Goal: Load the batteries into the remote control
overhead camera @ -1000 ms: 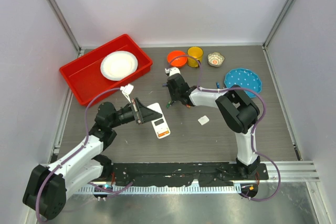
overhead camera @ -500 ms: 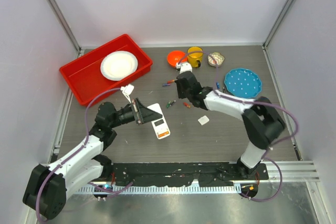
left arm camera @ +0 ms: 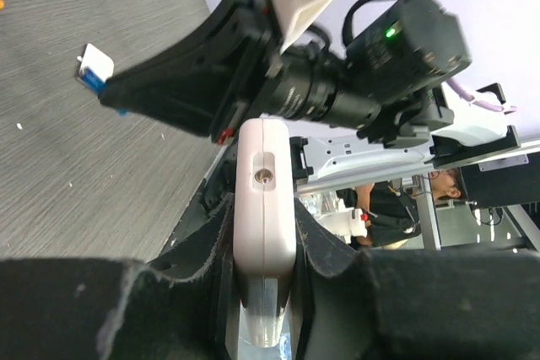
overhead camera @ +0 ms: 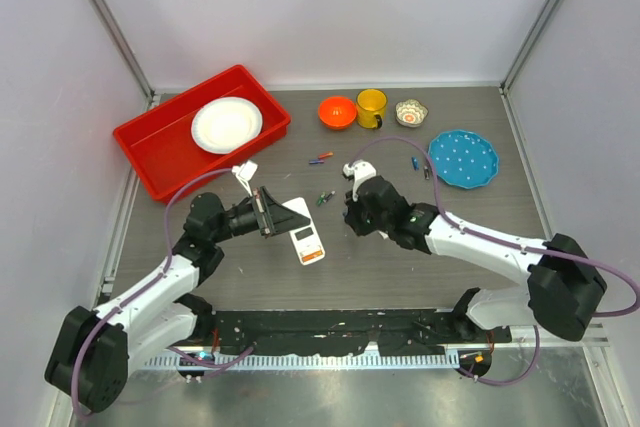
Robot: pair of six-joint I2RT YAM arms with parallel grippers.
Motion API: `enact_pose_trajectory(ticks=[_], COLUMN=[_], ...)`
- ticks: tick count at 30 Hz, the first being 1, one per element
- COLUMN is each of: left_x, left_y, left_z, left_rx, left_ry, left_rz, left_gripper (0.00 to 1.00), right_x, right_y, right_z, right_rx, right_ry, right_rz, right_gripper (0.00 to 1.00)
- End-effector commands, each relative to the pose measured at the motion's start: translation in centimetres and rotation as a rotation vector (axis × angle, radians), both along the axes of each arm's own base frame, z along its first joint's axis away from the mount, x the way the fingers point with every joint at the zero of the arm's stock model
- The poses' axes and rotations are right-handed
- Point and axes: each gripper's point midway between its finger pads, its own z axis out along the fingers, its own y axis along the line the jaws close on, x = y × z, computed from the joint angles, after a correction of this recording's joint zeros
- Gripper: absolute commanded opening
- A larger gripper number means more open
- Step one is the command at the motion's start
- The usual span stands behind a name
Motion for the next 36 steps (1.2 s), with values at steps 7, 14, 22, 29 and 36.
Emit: enact_pose_trajectory(ticks=[7,14,22,29,36], left_x=[0.4,-0.5,-1.9,-2.7,-2.7], left_y=[0.0,0.5,0.9,1.3,1.3], left_z=[0.8,1.5,2.6,3.3,2.9], left_rx=[-0.025,-0.001,-0.01,-0.031,-0.03], left_ry=[-0.037,-0.08,-0.141,-0.18,-0.174], left_rz=[0.009,-0.001,-0.021,-0.016,-0.011], left_gripper=[0.0,0.0,0.0,0.0,0.0], right_x=[-2.8,-4.7,-2.8,-1.8,0.3], right_y=[-0.2,1.8,4.0,3.6,3.6], right_z=[-4.6,-4.4,-3.2,-7.6,-8.1], right_rx=[-0.064,-0.172,-0.385,-0.44,-0.407], right_ry=[0.095,-0.103,-0.388,-0.355,-0.327], right_rz=[-0.01,0.35,0.673,0.935,1.002], right_gripper=[0.01,0.03,0.01,0.01,0.01])
